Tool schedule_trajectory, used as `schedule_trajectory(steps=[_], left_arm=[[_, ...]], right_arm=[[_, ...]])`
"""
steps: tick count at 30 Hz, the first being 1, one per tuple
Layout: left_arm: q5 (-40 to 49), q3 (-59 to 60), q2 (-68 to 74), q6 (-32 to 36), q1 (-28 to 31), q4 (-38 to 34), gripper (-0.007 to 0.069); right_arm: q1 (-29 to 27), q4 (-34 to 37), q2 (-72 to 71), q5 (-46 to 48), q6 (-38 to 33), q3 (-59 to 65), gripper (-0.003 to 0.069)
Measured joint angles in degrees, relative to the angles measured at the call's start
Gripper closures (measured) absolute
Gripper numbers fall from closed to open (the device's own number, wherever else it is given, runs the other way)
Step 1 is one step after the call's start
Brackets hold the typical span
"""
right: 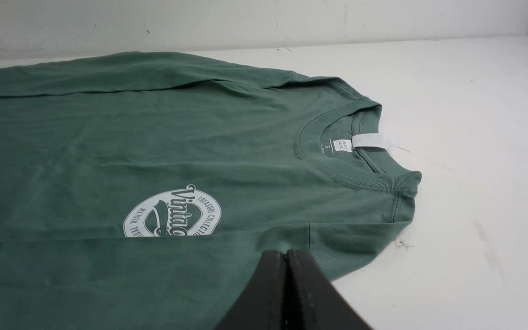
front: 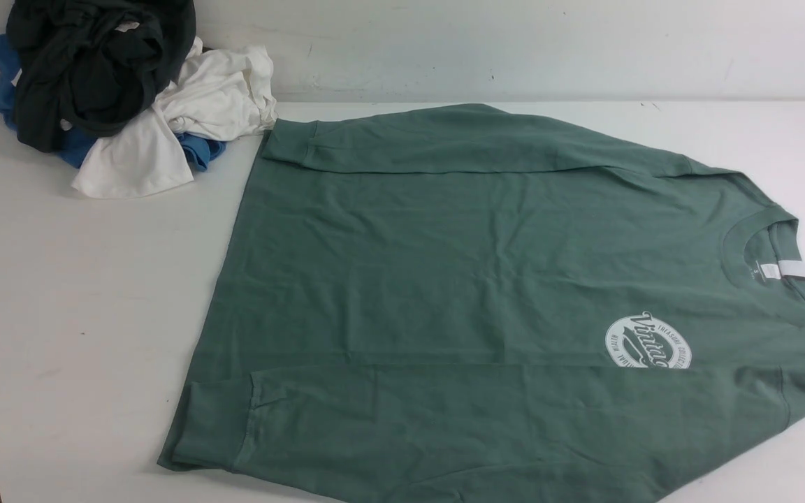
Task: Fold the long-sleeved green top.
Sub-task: Use the left arm to clamp the cuff closest to it
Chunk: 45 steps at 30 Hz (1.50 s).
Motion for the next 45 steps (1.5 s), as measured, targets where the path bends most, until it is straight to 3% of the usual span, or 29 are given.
schedule_trajectory(steps=[11, 15, 16, 17, 19, 21, 24, 30, 34, 38, 41, 45], left_arm=[[-4.2, 0.3, 0.0, 0.1, 0.0, 0.8, 0.0631], [-20.8, 0.3, 0.0, 0.0, 0.0, 0.8, 0.0631], [-20.8, 0.3, 0.0, 0.0, 0.0, 0.8, 0.0631], [-28.0, 0.3, 0.0, 0.0, 0.0, 0.8, 0.0631], [-31.9, 0.3, 0.0, 0.0, 0.0, 0.8, 0.0631], [-42.4, 0.3, 0.0, 0.0, 0.0, 0.8, 0.0631], [-51.0, 0.3, 0.0, -1.1, 0.0, 0.9, 0.0631], [-68.0, 0.3, -0.1, -13.4, 0.0, 0.9, 0.0631], [-64.0, -2.9, 0.6, -16.2, 0.0, 1.1, 0.0631], [-51.2, -12.3, 6.3, -15.3, 0.0, 2.2, 0.0631], [-35.6, -20.5, 18.3, -14.7, 0.1, 4.9, 0.0631], [-27.2, -21.8, 31.4, -14.4, 0.1, 5.4, 0.0631]], right_arm=[[0.0, -0.5, 0.0, 0.0, -0.2, 0.0, 0.0669], [0.0, -0.3, 0.0, -4.1, -0.2, 0.2, 0.0669], [0.0, -0.3, 0.0, -4.6, -0.2, 0.2, 0.0669], [0.0, 0.3, 0.0, -10.0, -0.2, 0.3, 0.0669], [0.0, 0.8, 0.0, -14.0, -0.2, 0.3, 0.0669], [0.0, 2.7, 0.0, -25.7, -0.2, 0.3, 0.0669], [0.0, 4.1, 0.0, -35.4, 1.0, 0.3, 0.0669], [0.0, 6.0, 0.0, -50.8, 10.2, 0.3, 0.0669], [0.0, 4.2, 0.0, -50.9, 13.8, -0.3, 0.0669], [0.0, -2.3, 1.1, -43.8, 14.5, -6.0, 0.0669], [0.0, -9.9, 9.2, -37.7, 14.4, -15.6, 0.0669], [0.0, -15.5, 19.9, -27.8, 14.1, -22.6, 0.0669]])
